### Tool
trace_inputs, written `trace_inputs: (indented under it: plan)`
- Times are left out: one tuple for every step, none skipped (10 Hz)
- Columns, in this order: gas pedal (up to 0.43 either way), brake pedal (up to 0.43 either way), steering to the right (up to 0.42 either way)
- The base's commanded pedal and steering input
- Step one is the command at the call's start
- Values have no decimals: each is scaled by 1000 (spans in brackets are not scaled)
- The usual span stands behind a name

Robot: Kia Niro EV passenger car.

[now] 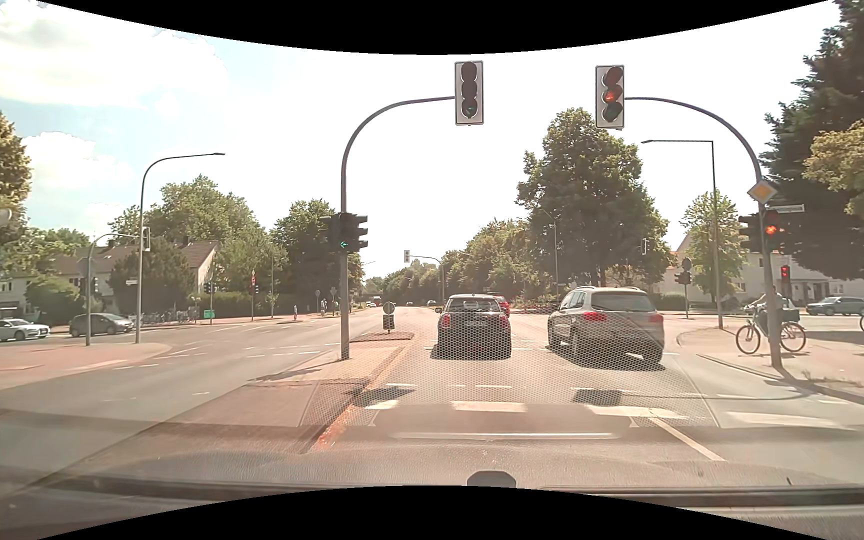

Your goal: Follow the waypoints while adhering to traffic rules and regulations

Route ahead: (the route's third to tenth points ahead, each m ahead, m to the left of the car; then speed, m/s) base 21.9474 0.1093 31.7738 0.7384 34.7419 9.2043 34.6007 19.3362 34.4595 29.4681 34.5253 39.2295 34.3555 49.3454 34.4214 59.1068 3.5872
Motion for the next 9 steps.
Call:
trace_inputs:
  plan:
    - [311, 18, 15]
    - [319, 18, 17]
    - [319, 18, 18]
    - [319, 18, 18]
    - [319, 18, 20]
    - [319, 18, 24]
    - [319, 18, 24]
    - [319, 18, 24]
    - [319, 18, 22]
